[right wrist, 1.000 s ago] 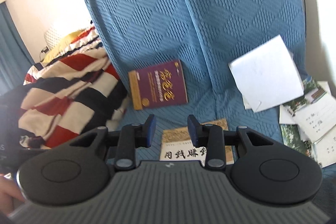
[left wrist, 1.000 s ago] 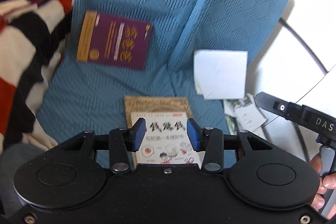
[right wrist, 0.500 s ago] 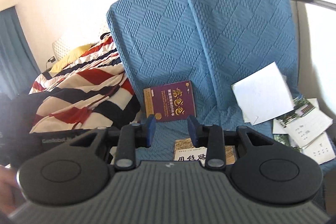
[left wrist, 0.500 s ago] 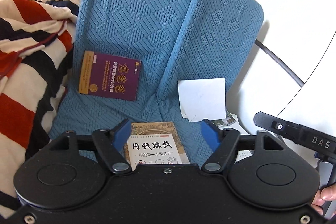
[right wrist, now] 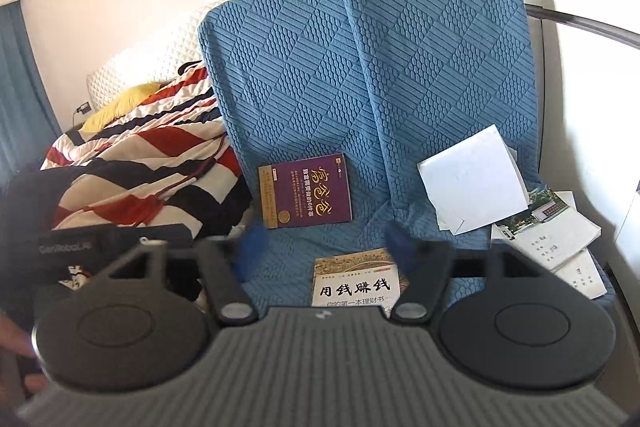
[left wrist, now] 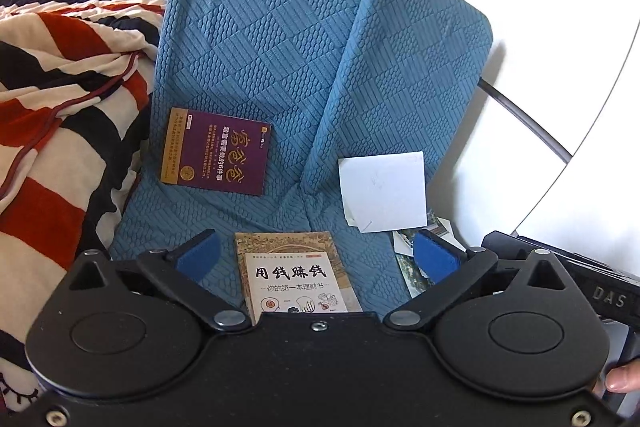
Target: Organize objects
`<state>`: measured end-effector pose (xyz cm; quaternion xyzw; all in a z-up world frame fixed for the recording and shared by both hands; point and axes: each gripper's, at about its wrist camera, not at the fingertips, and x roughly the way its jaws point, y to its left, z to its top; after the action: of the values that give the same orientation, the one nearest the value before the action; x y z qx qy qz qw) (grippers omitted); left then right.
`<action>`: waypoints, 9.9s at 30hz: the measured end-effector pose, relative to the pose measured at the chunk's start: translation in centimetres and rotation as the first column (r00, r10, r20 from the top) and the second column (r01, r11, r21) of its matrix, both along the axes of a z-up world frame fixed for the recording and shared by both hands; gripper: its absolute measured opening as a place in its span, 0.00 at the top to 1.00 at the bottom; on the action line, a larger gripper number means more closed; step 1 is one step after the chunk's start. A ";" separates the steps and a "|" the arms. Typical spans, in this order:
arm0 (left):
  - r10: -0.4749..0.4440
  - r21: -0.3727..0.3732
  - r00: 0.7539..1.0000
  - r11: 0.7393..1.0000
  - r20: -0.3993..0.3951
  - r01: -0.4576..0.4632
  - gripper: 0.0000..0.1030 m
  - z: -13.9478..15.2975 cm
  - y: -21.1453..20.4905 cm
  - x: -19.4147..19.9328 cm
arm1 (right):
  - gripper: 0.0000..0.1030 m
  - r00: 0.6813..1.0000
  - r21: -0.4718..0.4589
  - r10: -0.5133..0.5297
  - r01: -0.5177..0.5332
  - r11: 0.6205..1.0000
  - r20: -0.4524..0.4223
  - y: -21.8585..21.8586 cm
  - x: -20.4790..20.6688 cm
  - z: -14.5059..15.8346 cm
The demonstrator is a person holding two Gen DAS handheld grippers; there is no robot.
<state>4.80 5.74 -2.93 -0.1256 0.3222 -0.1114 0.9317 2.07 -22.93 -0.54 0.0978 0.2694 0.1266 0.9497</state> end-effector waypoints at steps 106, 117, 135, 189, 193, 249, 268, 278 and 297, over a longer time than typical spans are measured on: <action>0.242 0.174 0.942 0.963 -0.233 -0.205 0.01 -25.4 10.6 41.0 | 0.17 0.945 -0.039 0.261 -0.274 0.961 -0.195 7.4 36.1 -24.4; 0.181 0.112 0.947 0.981 -0.267 -0.156 0.00 -27.7 11.8 44.4 | 0.17 0.928 0.027 0.297 -0.299 0.954 -0.227 9.4 40.9 -27.4; 0.146 0.093 0.948 0.988 -0.284 -0.124 0.11 -27.0 12.0 43.4 | 0.30 0.912 0.163 0.315 -0.280 0.946 -0.263 8.6 42.7 -29.2; 0.294 -0.126 0.912 0.932 -0.286 -0.340 0.12 -17.6 10.5 31.4 | 0.84 0.904 0.329 0.291 -0.184 0.926 -0.314 8.3 35.8 -21.9; 0.269 -0.297 0.895 0.876 -0.357 -0.381 0.16 -18.8 10.8 29.3 | 0.84 0.910 0.336 0.278 -0.170 0.927 -0.306 9.1 34.8 -21.7; 0.114 -0.582 0.821 0.651 -0.560 -0.487 0.90 -24.7 11.8 28.6 | 0.31 0.795 0.697 0.262 0.260 0.668 -0.548 4.8 35.8 -30.1; 0.078 -0.599 0.877 0.701 -0.475 -0.387 0.83 -20.5 10.9 24.8 | 0.76 0.895 0.525 0.188 0.059 0.849 -0.404 3.5 33.6 -22.4; -0.087 -0.654 0.900 0.718 -0.426 -0.240 0.83 -14.8 7.2 22.0 | 0.76 0.941 0.437 0.080 0.076 0.896 -0.328 -0.8 25.4 -14.8; -0.157 -0.574 0.903 0.811 -0.399 -0.113 0.79 -11.0 2.8 15.5 | 0.75 0.978 0.332 -0.049 0.117 0.936 -0.204 -2.9 14.1 -9.5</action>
<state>20.25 8.54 -13.97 -0.4231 0.4702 -0.1857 0.7519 16.16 -25.87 -10.08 0.2843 0.3293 0.1210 0.8922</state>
